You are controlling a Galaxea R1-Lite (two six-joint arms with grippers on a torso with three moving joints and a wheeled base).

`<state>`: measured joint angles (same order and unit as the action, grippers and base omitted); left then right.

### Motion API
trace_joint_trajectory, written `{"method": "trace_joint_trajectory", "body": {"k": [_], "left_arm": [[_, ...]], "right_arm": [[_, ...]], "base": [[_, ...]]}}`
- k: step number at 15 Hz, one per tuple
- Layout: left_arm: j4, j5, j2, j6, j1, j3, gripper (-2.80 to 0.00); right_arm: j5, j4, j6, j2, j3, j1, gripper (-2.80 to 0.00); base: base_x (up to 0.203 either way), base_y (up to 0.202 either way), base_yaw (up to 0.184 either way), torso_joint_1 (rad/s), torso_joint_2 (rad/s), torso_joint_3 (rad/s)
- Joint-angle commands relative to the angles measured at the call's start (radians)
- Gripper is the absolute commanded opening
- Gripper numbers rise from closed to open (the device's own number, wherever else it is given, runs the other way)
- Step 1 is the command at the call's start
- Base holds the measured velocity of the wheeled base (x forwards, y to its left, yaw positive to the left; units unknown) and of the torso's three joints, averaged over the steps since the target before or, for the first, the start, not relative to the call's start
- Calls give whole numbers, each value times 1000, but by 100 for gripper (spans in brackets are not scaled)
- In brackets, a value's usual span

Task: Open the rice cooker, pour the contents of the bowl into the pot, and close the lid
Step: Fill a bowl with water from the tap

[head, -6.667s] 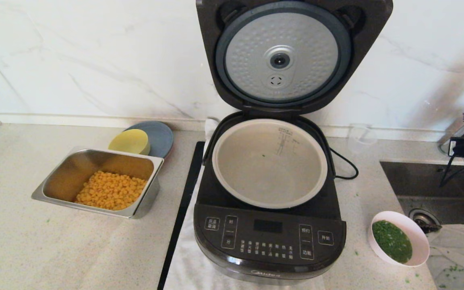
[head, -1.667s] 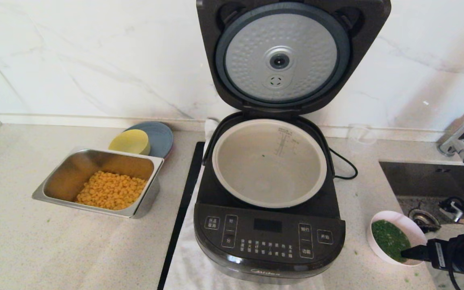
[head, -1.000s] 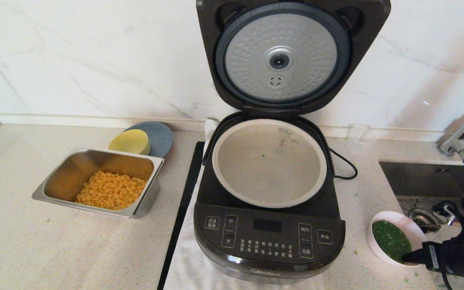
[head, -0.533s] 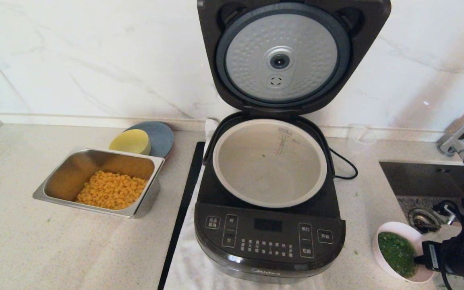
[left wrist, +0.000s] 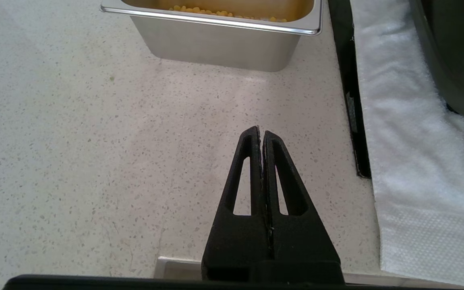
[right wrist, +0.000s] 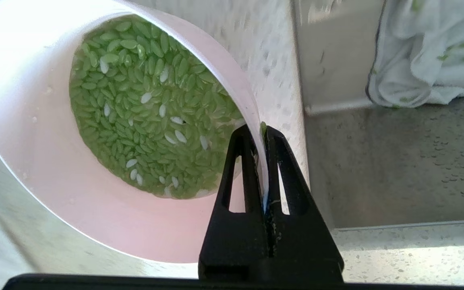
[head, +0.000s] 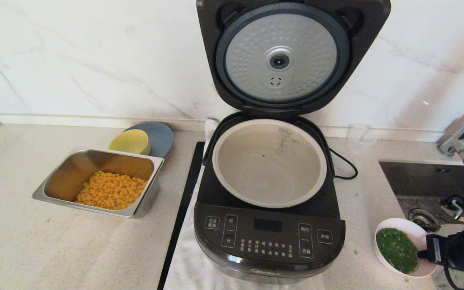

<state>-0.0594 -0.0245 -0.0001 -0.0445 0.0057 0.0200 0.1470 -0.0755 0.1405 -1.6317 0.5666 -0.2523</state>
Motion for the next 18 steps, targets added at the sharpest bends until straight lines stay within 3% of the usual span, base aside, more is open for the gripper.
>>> {"method": "trace_joint_trajectory", "body": {"k": [1, 5, 8, 13, 18], "left_arm": [[0, 0, 1, 0, 0, 0, -280], [0, 0, 1, 0, 0, 0, -280], [0, 0, 0, 0, 0, 0, -280], [0, 0, 0, 0, 0, 0, -280], [0, 0, 0, 0, 0, 0, -280]], "right_arm": [[8, 2, 35, 29, 31, -31, -280], [26, 63, 75, 17, 148, -163, -280], [104, 182, 100, -6, 292, -300, -280], [212, 331, 112, -203, 524, -568, -280], [281, 357, 113, -369, 659, -736, -280]], "base": [[0, 0, 0, 0, 0, 0], [0, 0, 0, 0, 0, 0], [0, 0, 0, 0, 0, 0], [0, 0, 0, 0, 0, 0], [0, 0, 0, 0, 0, 0]]}}
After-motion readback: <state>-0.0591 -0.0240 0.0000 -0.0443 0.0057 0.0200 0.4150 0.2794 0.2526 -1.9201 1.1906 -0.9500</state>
